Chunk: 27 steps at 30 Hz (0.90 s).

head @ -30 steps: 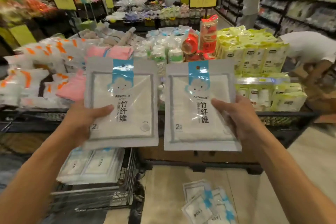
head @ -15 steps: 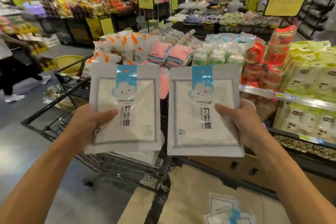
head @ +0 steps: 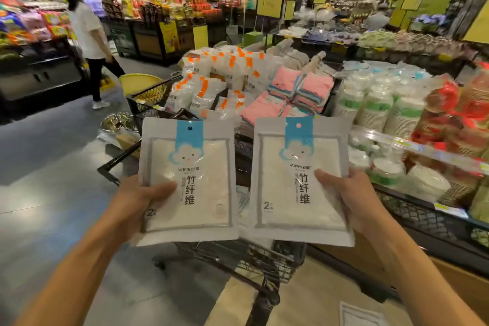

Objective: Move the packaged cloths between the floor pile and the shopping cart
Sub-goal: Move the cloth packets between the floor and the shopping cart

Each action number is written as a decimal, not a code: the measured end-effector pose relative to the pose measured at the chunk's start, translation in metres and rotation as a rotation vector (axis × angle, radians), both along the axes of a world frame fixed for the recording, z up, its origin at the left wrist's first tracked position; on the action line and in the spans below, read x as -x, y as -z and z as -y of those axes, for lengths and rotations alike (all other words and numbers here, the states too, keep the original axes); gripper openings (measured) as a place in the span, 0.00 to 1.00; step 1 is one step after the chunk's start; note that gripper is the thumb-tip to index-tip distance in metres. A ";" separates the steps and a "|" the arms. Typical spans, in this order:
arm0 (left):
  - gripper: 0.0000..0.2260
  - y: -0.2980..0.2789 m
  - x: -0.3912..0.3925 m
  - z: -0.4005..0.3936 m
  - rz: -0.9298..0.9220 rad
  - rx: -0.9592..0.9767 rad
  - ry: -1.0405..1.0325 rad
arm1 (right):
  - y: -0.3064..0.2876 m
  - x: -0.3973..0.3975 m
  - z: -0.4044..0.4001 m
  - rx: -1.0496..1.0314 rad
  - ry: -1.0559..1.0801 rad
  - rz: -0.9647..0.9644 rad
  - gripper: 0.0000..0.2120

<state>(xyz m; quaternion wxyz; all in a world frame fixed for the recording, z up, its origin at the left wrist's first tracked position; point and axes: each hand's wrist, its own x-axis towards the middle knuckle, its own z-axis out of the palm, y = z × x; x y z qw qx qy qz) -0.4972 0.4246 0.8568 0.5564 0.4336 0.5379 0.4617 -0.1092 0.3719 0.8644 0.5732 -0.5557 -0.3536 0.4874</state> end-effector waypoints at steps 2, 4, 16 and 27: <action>0.13 0.006 0.015 -0.010 0.013 0.005 -0.013 | 0.003 0.013 -0.013 0.011 0.004 -0.005 0.14; 0.13 0.012 0.025 -0.022 0.000 0.007 -0.014 | 0.007 0.023 -0.026 0.025 0.003 -0.001 0.14; 0.39 0.026 0.028 -0.129 -0.020 0.054 0.045 | 0.042 0.033 -0.139 0.052 -0.024 -0.073 0.12; 0.18 0.061 0.006 -0.245 -0.142 0.147 0.061 | 0.101 0.019 -0.217 0.183 0.111 -0.149 0.12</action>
